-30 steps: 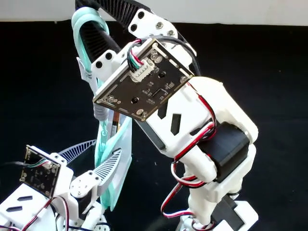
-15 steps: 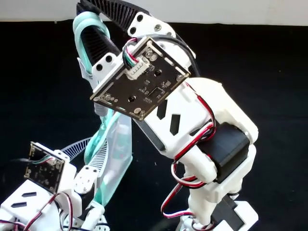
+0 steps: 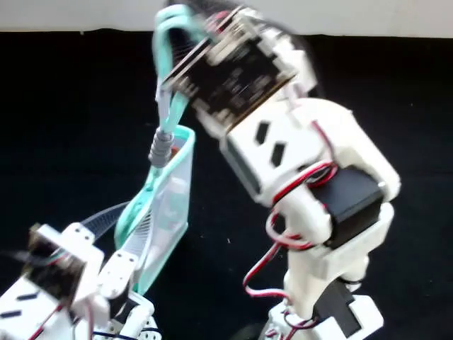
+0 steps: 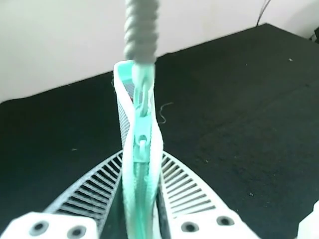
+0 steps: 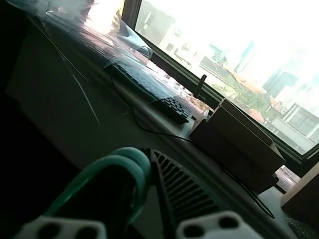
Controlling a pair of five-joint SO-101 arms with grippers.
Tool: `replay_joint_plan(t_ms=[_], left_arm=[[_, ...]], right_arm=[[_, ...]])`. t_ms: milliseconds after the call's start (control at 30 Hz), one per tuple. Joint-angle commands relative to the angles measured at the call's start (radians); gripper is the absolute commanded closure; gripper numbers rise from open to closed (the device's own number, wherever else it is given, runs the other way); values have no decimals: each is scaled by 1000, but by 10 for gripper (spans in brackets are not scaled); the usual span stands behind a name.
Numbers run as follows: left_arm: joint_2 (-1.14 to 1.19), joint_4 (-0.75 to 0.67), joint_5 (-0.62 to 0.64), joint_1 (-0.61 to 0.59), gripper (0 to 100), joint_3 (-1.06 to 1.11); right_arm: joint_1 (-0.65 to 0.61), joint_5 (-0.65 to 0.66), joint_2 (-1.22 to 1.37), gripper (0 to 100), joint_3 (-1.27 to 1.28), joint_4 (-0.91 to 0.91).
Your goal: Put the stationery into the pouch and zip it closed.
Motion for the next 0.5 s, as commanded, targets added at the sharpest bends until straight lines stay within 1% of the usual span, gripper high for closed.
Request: replay_joint_plan(t_ms=[0, 67, 133, 300, 400, 467], left_arm=[[12, 41, -9, 7, 993, -116], [12, 58, -9, 4, 993, -162], [12, 64, -9, -24, 993, -199], [12, 146, -37, -47, 993, -283], [10, 150, -37, -47, 993, -341], [10, 152, -37, -47, 993, -349]], right_arm=[[114, -2, -12, 991, -2, 4], [162, -2, -7, 991, -2, 4], [191, -2, -5, 991, 1, 4], [246, -2, -4, 991, 1, -4], [306, -2, 28, 991, -5, -7], [357, -6, 64, 991, -5, -47]])
